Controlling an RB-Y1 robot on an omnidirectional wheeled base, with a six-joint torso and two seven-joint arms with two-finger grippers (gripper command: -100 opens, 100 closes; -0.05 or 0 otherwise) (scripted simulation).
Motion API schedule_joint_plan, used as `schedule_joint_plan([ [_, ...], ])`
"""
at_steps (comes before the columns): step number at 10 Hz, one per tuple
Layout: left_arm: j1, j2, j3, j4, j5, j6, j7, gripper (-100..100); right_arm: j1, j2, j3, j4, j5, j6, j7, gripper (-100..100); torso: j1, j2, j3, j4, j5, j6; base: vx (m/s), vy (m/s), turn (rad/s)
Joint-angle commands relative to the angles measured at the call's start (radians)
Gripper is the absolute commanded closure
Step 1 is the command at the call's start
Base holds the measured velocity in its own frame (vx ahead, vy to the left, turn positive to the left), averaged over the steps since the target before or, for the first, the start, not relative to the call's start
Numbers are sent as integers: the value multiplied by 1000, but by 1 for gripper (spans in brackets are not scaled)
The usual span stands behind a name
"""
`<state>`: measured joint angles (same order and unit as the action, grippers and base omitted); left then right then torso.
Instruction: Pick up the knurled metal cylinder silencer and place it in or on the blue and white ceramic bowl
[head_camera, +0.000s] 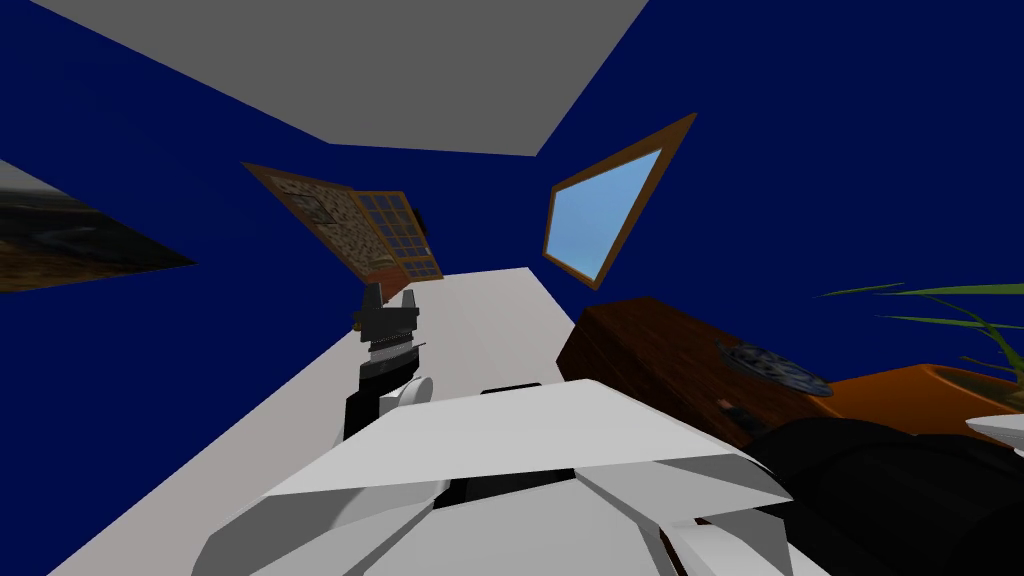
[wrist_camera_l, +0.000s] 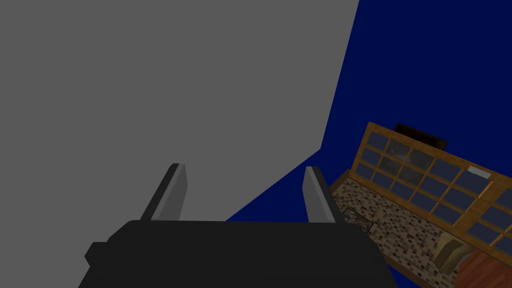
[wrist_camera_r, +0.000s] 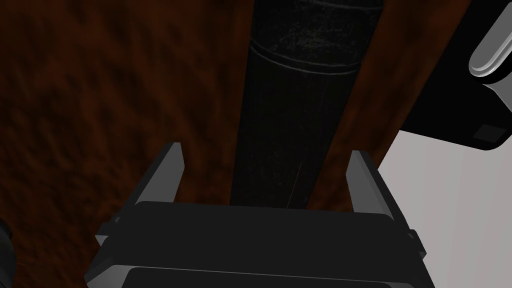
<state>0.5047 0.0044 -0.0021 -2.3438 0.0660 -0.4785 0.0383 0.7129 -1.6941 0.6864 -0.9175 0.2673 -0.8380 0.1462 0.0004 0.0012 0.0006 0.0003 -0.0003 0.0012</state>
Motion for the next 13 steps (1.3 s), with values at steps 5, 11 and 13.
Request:
schedule_joint_plan([
  [5, 0, 0, 0, 0, 0, 0, 0, 0, 0, 0, 0, -1, -1, -1, -1, 100, -1, 1, 1, 0, 0, -1, 0, 0, 0],
  [11, 0, 0, 0, 0, 0, 0, 0, 0, 18, -51, -2, 12, -23, -12, -12, 100, 1, 1, 1, 0, 1, 0, 1, 12, -42],
  [13, 0, 0, 0, 0, 0, 0, 0, 0, 19, -55, -1, 21, -23, -13, -15, 100, 5, -2, -1, 0, 3, 1, 68, 50, -80],
])
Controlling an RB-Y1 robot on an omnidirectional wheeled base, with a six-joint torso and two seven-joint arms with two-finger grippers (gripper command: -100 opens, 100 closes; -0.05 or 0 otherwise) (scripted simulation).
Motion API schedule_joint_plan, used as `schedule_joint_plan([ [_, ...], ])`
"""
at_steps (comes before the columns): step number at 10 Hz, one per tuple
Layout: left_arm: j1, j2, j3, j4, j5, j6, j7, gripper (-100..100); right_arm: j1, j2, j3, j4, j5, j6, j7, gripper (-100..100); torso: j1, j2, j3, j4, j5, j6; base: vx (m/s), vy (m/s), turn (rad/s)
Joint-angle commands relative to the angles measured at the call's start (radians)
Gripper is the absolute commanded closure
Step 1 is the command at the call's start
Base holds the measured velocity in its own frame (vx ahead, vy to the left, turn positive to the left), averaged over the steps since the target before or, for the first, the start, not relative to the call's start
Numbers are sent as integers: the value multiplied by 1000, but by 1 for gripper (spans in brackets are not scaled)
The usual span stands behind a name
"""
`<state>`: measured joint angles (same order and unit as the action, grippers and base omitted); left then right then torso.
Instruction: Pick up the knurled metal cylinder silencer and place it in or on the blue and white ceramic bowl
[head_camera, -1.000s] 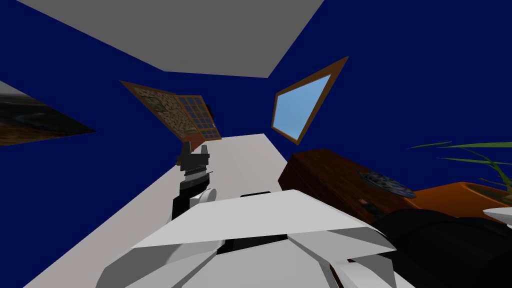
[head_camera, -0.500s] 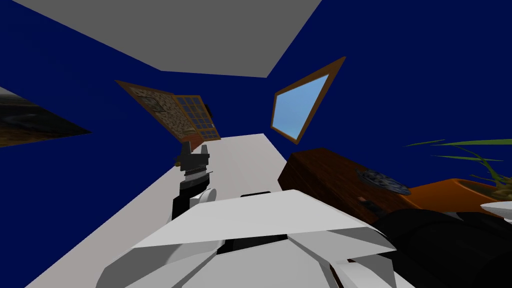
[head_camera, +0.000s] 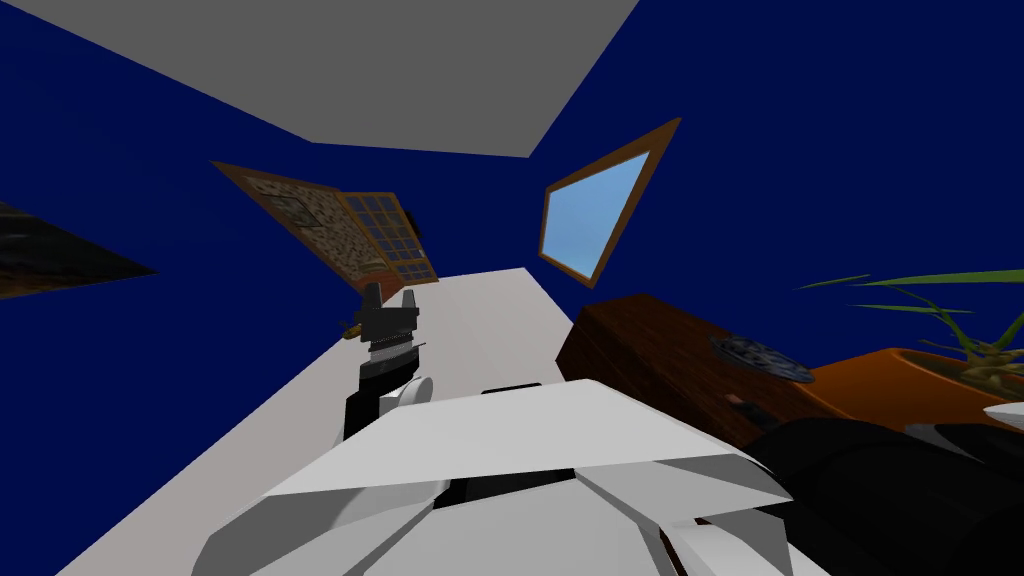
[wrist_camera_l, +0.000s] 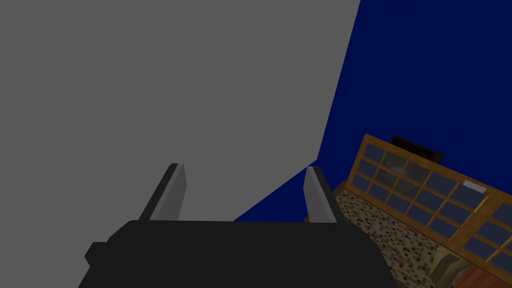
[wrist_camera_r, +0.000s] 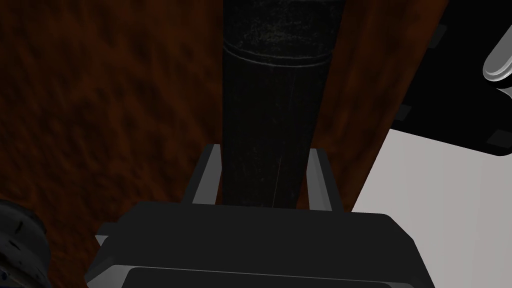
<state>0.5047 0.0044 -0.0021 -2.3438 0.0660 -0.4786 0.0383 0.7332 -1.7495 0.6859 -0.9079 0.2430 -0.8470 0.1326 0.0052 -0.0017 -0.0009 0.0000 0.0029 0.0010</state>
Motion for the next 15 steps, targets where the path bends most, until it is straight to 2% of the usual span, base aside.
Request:
schedule_joint_plan([
  [1, 0, 0, 0, 0, 0, 0, 0, 0, 1, -9, 2, 29, 0, -7, -8, 100, 0, 0, 0, 0, 0, 0, 75, 52, -77],
  [5, 0, 0, 0, 0, 0, 0, 0, 0, 8, -46, 7, 71, -7, -12, -22, 100, 5, -4, -2, 0, 3, 0, 99, 61, -73],
  [6, 0, 0, 0, 0, 0, 0, 0, 0, 9, -73, 6, 92, -15, -10, -29, 100, 2, -3, -1, 0, 2, -1, 139, -45, -56],
  [8, 0, 0, 0, 0, 0, 0, 0, 0, 9, -73, 6, 92, -15, -10, -29, 100, -4, -5, -3, -1, 2, -2, 73, -53, 4],
  [11, 0, 0, 0, 0, 0, 0, 0, 0, 8, -129, 0, 118, -34, 2, -39, 100, -7, -3, -1, 0, 2, -2, 85, -111, -4],
  [12, 0, 0, 0, 0, 0, 0, 0, 0, 8, -129, 0, 118, -34, 2, -39, 100, -10, -4, -2, 0, 2, -4, 87, -122, 36],
  [15, 0, 0, 0, 0, 0, 0, 0, 0, 5, -175, -8, 119, -49, 11, -47, 100, -8, -4, -2, -1, 2, -5, 82, -123, 54],
])
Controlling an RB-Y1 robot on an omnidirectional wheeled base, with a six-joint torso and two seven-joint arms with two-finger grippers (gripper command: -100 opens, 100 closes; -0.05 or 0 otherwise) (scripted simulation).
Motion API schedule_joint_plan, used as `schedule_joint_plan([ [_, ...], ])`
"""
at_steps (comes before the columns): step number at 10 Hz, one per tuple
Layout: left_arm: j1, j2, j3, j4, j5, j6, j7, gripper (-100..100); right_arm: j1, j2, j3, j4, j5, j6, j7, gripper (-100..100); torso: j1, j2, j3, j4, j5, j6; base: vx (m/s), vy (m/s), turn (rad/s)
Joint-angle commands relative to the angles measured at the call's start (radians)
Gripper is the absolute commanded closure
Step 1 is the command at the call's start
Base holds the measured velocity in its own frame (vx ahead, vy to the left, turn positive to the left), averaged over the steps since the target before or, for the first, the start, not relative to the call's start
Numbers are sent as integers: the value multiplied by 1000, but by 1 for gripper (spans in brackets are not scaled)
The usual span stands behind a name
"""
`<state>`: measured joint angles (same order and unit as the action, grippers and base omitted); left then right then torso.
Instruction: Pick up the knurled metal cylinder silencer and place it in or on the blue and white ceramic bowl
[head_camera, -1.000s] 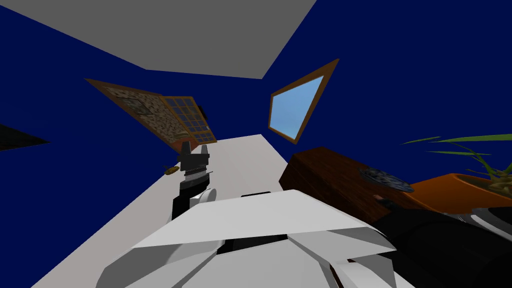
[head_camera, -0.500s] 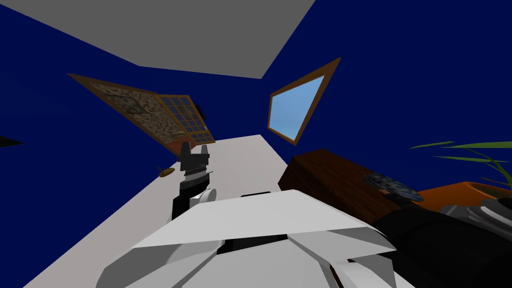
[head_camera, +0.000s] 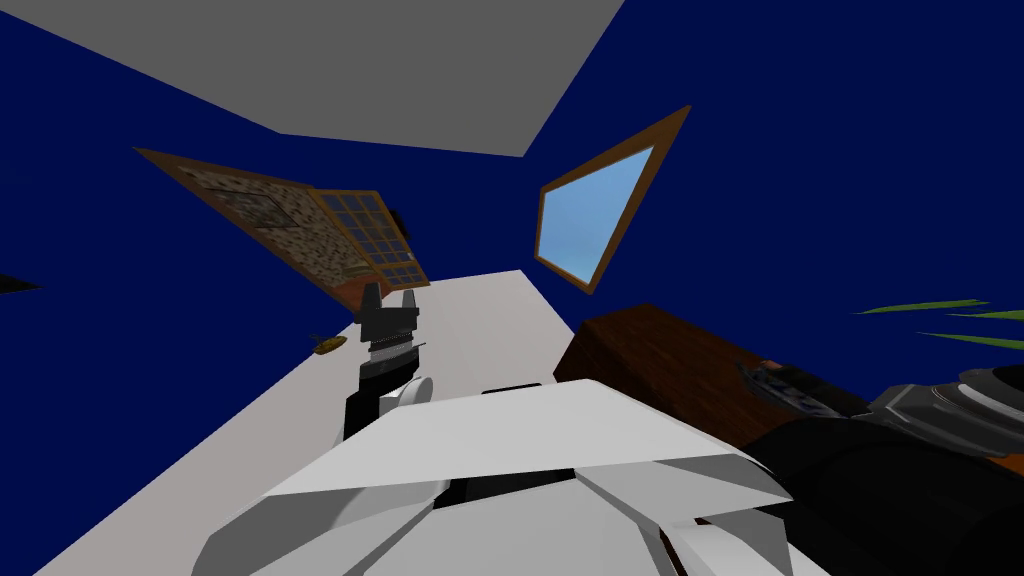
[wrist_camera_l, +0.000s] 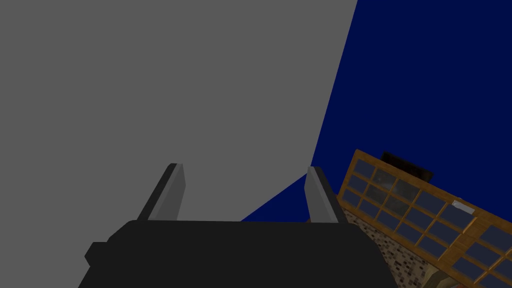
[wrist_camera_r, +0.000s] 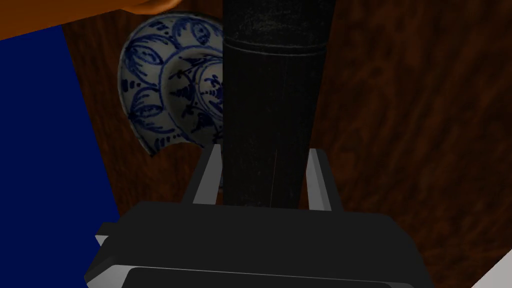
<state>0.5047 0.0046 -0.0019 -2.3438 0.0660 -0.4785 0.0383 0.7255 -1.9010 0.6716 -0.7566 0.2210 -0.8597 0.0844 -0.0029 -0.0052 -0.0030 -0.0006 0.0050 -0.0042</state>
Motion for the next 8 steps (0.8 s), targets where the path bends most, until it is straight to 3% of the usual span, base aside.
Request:
schedule_joint_plan([
  [1, 0, 0, 0, 0, 0, 0, 0, 0, 13, -23, 6, -32, -27, 24, 1, 100, 0, 0, 0, 0, 0, 0, 29, -98, 40],
  [5, 0, 0, 0, 0, 0, 0, 0, 0, 7, -50, -3, -51, -26, 28, -17, 100, -3, 8, 4, 1, -1, 1, -27, -153, 105],
  [6, 0, 0, 0, 0, 0, 0, 0, 0, 7, -53, -3, -52, -28, 31, -17, -100, 2, 8, 4, 1, -2, 3, -2, -17, 1],
  [8, 0, 0, 0, 0, 0, 0, 0, 0, 7, -53, -3, -51, -28, 31, -17, -100, 8, 7, 4, 1, 0, 3, 0, -4, 0],
])
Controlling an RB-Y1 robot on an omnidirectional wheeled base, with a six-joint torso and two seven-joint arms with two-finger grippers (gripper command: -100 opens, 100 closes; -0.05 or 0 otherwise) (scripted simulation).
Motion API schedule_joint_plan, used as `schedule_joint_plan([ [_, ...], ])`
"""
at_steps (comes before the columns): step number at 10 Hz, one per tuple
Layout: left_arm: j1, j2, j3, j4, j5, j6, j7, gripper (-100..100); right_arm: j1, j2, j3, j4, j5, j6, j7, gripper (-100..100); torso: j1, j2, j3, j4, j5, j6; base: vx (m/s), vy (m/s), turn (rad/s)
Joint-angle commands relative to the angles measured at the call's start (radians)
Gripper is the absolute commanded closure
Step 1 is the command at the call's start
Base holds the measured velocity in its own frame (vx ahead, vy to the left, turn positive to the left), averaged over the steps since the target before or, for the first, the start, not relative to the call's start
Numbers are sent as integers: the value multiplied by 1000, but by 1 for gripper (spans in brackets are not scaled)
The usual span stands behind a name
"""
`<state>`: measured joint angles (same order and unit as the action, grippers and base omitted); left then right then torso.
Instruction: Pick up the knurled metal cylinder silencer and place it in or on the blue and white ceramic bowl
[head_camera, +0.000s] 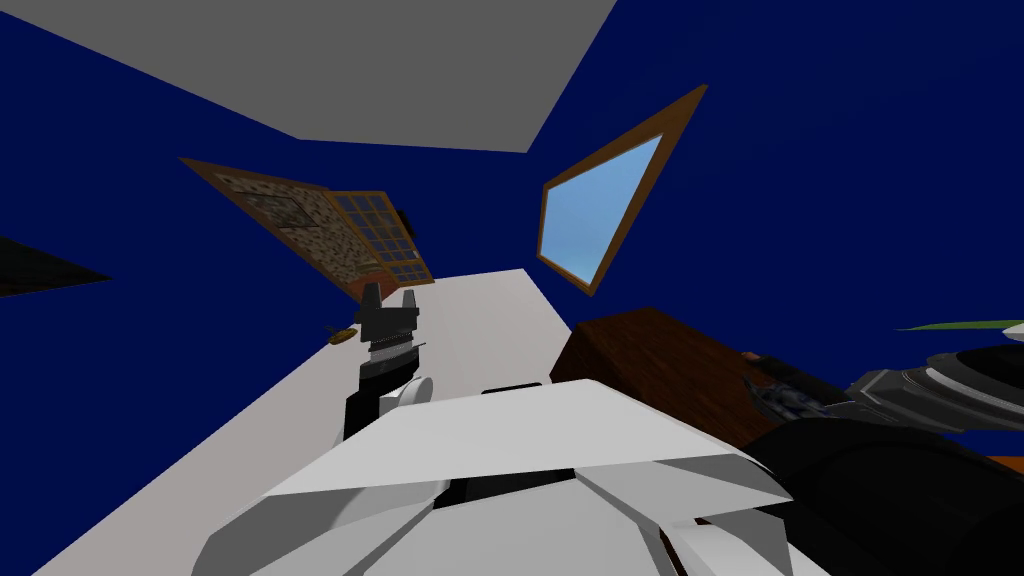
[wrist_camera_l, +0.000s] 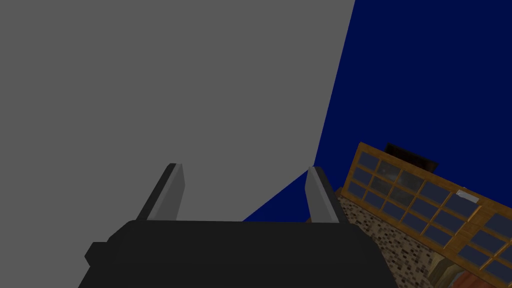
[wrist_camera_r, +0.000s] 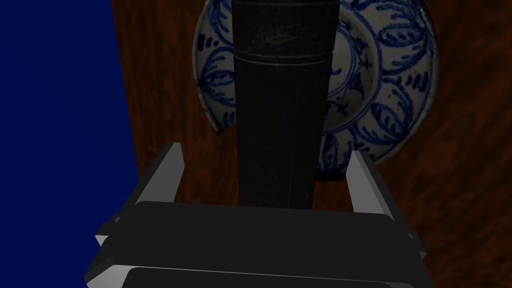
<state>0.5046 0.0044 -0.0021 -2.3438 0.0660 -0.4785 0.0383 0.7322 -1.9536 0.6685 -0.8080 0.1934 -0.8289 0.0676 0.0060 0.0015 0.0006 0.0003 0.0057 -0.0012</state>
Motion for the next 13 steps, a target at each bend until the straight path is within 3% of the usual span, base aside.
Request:
schedule_joint_plan([
  [1, 0, 0, 0, 0, 0, 0, 0, 0, 0, 0, 0, 0, 0, 0, 0, -100, 0, 0, 0, 0, 0, 0, 0, 0, 0],
  [2, 0, 0, 0, 0, 0, 0, 0, 0, 0, 0, 0, 0, 0, 0, 0, -100, 0, 0, 0, 0, 0, 0, 0, 0, 0],
  [3, 0, 0, 0, 0, 0, 0, 0, 0, 0, 0, 0, 0, 0, 0, 0, 0, 0, 0, 0, 0, 0, 0, 0, 0, 0],
  [4, 0, 0, 0, 0, 0, 0, 0, 0, 1, -28, 0, -4, -9, -18, -7, -100, 1, 0, 0, 0, 0, 0, -12, -10, -56],
  [6, 0, 0, 0, 0, 0, 0, 0, 0, 1, -42, 0, -6, -14, -27, -10, -100, 0, 1, 1, 0, 0, 0, -16, -17, -33],
  [10, 0, 0, 0, 0, 0, 0, 0, 0, 4, -141, -1, -20, -47, -90, -34, -100, -1, 2, 1, 0, 0, 0, -25, -23, -62],
  [11, 0, 0, 0, 0, 0, 0, 0, 0, 7, -119, -9, -10, -35, -81, -28, -100, -1, 2, 1, 0, 0, 0, -14, -10, -8],
  [12, 0, 0, 0, 0, 0, 0, 0, 0, 8, -121, -13, -9, -33, -86, -32, 0, 0, 1, 1, 0, 0, 0, 0, 0, 0],
  [13, 0, 0, 0, 0, 0, 0, 0, 0, 8, -120, -12, -9, -33, -85, -31, 0, 0, 0, 0, 0, 0, 0, 0, 0, 0],
])
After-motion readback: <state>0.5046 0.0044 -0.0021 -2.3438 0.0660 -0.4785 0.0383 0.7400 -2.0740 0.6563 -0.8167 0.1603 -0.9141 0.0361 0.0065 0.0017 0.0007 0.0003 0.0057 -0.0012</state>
